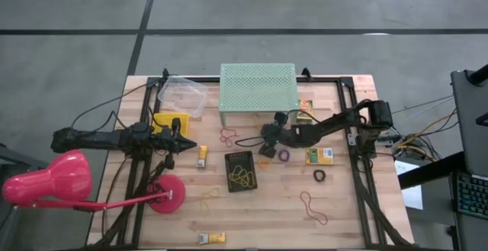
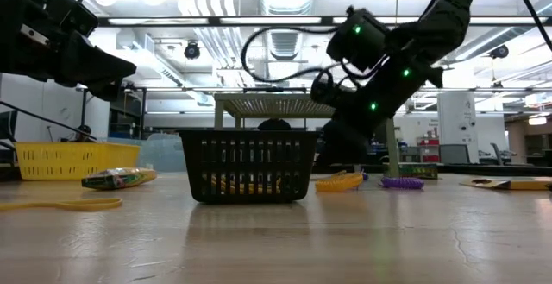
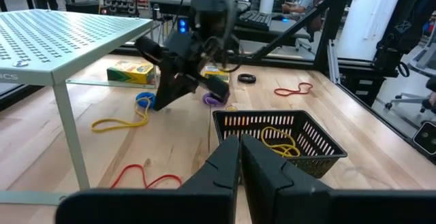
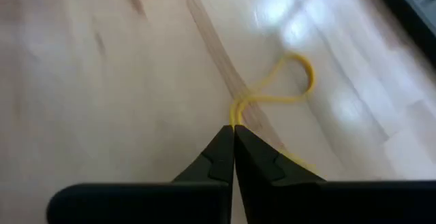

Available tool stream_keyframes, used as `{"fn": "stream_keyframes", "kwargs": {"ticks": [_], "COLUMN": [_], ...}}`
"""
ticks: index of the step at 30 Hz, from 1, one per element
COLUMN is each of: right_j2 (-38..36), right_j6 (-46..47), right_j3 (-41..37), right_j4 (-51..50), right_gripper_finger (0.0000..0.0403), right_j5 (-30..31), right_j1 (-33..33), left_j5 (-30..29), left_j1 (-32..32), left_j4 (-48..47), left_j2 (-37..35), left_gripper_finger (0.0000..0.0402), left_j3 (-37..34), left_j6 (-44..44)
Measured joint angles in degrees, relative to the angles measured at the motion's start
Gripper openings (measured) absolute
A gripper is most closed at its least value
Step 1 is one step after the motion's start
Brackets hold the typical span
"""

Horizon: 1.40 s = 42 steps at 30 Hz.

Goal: Pick & Place Office Desk Supplies
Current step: Put the yellow rubber band into the black bin

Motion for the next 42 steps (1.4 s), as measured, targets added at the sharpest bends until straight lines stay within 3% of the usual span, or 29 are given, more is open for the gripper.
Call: {"fn": "stream_keyframes", "kwargs": {"ticks": [4,9,12,24,42], "right_j2": [-0.3,-0.5,-0.5,3.2,3.4], "right_j6": [0.0,-1.8,-2.3,-2.6,-2.4], "right_j3": [0.0,0.0,0.0,0.0,0.2], "right_j4": [-0.2,0.1,0.2,2.8,1.1], "right_gripper_finger": [0.0008,0.0008,0.0008,0.0008,0.0008], "right_j5": [1.0,9.4,10.5,4.7,-4.2], "right_j1": [1.7,2.9,2.0,-3.4,-3.9], "left_j5": [0.0,0.0,0.0,0.0,0.0], "left_j1": [0.0,0.0,0.0,0.0,0.0], "left_j4": [0.0,0.0,0.0,0.0,0.0], "left_j2": [0.0,0.0,0.0,0.0,0.0], "left_gripper_finger": [0.0023,0.0023,0.0023,0.0023,0.0023], "left_j3": [0.0,0.0,0.0,0.0,0.0], "left_j6": [0.0,0.0,0.0,0.0,0.0]}}
